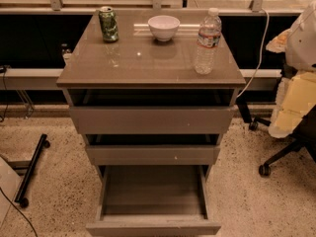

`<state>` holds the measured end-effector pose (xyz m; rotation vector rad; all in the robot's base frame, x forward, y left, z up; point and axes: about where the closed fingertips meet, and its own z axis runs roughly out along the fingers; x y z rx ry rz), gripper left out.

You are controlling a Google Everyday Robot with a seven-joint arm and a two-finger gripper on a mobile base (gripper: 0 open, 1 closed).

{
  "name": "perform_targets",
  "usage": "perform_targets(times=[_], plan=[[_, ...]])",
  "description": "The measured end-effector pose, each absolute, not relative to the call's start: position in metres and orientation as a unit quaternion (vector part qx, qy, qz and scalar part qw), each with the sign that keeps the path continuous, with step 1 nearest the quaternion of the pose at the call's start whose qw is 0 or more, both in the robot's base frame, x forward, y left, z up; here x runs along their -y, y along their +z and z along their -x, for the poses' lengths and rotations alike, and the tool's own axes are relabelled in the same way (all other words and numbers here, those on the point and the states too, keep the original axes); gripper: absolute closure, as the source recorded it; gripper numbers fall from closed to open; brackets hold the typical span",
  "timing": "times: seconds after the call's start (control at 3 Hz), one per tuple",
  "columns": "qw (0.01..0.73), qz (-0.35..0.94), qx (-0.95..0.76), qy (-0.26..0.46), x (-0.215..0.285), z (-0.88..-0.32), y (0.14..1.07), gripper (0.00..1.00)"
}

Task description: Place water bottle into bottom drawer

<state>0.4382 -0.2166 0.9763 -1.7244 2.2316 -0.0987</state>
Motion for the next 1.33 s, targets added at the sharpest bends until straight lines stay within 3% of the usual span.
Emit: perform_targets(times=[0.67, 1.33], plan=[[0.182, 0.589, -0.787, -0.027, 0.21, -0.445, 0.974, 0.0], [0.261, 0.537, -0.802, 0.021, 0.207, -0.484, 0.968, 0.0]])
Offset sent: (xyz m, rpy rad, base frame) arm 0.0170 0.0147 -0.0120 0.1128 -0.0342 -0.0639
